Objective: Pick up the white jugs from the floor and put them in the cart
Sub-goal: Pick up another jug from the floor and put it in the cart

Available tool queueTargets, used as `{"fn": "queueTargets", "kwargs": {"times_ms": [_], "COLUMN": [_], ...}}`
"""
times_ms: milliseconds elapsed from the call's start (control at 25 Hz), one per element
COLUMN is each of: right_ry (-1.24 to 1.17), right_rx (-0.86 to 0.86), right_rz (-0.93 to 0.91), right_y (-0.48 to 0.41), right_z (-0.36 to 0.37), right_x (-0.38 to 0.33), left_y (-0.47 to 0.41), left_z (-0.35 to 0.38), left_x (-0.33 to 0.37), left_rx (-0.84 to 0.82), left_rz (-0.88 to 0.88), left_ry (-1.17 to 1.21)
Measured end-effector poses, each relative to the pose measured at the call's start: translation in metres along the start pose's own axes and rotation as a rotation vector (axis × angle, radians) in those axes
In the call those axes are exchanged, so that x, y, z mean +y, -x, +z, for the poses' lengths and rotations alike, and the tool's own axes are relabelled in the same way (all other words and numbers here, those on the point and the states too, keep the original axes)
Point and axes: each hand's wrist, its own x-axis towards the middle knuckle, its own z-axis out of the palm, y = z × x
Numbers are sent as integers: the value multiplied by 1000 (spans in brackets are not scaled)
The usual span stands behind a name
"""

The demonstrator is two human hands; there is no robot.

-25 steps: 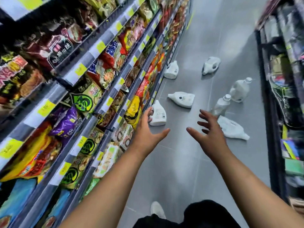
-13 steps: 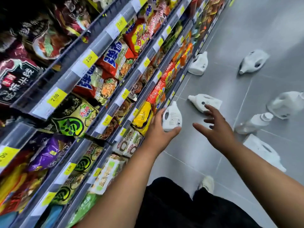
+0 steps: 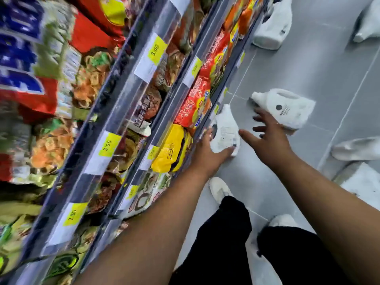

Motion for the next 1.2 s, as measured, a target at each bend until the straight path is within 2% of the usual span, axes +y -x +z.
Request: {"fn": "queueTargets", "kwargs": {"times_ms": [120, 280, 480, 720, 880, 1000, 1200], "right_ry": [11, 58, 141, 239, 254, 282, 96], "right_rx": [26, 6, -104, -227, -309, -310, -305], "right_rz": [11, 106, 122, 73, 86, 88, 60], "right_y": [-62, -120, -172, -239, -275, -298, -316], "right_z": [30, 74, 112, 161, 185, 197, 214], "right_x": [62, 164, 253, 324, 356, 387, 425], "left_y": [-69, -149, -239, -316, -344, -383, -419], "left_z": [32, 65, 97, 128, 134, 140, 151], "left_x": [-49, -139, -213, -283, -323, -331, -348], "left_rx": [-67, -64, -42, 17, -16, -72, -30], "left_rz": [-26, -81, -89, -79, -123, -142, -122], "left_ry": [-57, -118, -144, -234, -305, -245, -184]}}
